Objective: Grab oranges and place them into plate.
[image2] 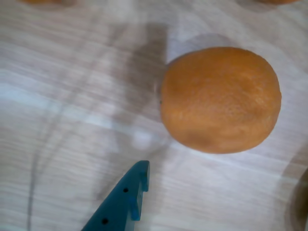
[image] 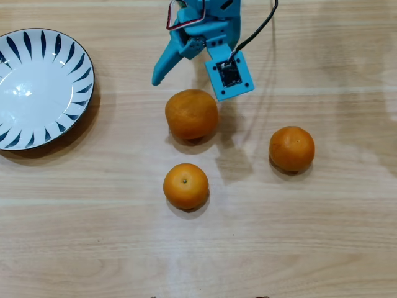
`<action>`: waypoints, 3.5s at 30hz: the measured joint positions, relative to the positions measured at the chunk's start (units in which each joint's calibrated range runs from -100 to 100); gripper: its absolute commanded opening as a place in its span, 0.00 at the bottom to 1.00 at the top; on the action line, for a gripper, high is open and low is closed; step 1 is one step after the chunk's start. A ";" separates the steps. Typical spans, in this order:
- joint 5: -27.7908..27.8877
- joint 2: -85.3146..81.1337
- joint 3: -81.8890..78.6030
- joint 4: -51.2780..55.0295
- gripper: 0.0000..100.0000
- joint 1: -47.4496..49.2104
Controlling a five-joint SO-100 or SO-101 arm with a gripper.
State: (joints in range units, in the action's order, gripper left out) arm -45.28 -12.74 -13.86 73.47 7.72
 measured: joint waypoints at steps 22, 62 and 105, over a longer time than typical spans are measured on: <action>-4.07 13.54 5.05 -4.57 0.46 1.18; -3.23 25.31 3.10 -15.33 0.26 -2.20; 21.54 19.97 15.85 -20.24 0.26 -49.39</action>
State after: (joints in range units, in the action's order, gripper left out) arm -23.74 7.24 1.99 53.23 -41.66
